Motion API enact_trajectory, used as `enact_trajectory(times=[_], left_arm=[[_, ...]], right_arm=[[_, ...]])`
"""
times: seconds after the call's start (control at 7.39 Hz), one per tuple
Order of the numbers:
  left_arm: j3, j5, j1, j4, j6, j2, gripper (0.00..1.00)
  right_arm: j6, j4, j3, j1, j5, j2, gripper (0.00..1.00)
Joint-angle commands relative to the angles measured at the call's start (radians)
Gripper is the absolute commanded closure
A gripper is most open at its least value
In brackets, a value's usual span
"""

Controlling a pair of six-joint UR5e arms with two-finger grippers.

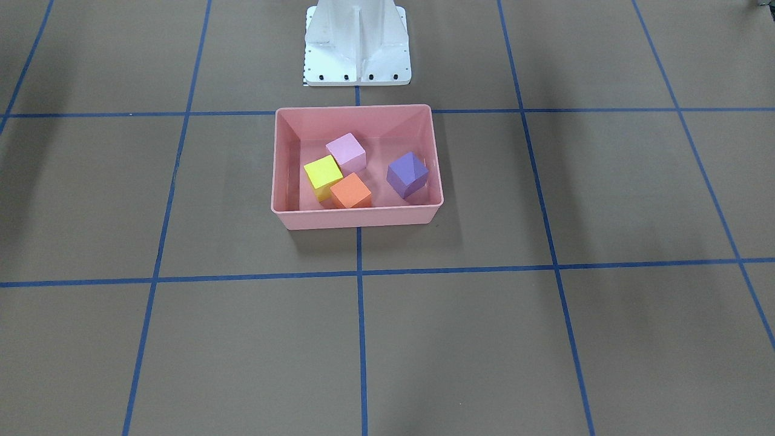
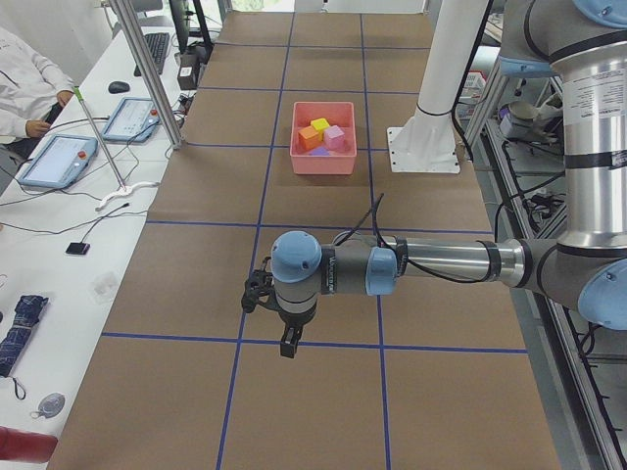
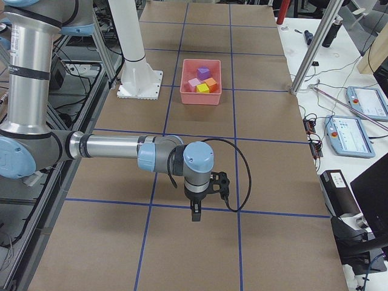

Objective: Place blocks into pink bin with both arms

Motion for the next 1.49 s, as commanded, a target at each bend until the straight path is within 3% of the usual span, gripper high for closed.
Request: enact_trajectory(times=[0.0, 1.35], left_arm=[[-0.006, -0.002, -0.003, -0.002, -0.032, 0.005, 0.0], [-0.01, 0.004, -0.003, -0.013, -0.027, 0.003, 0.0]], right_arm=[[0.001, 0.005, 0.0, 0.01, -0.001, -0.018, 0.0], [0.026, 0.005, 0.015, 0.018, 0.001, -0.019, 0.0]])
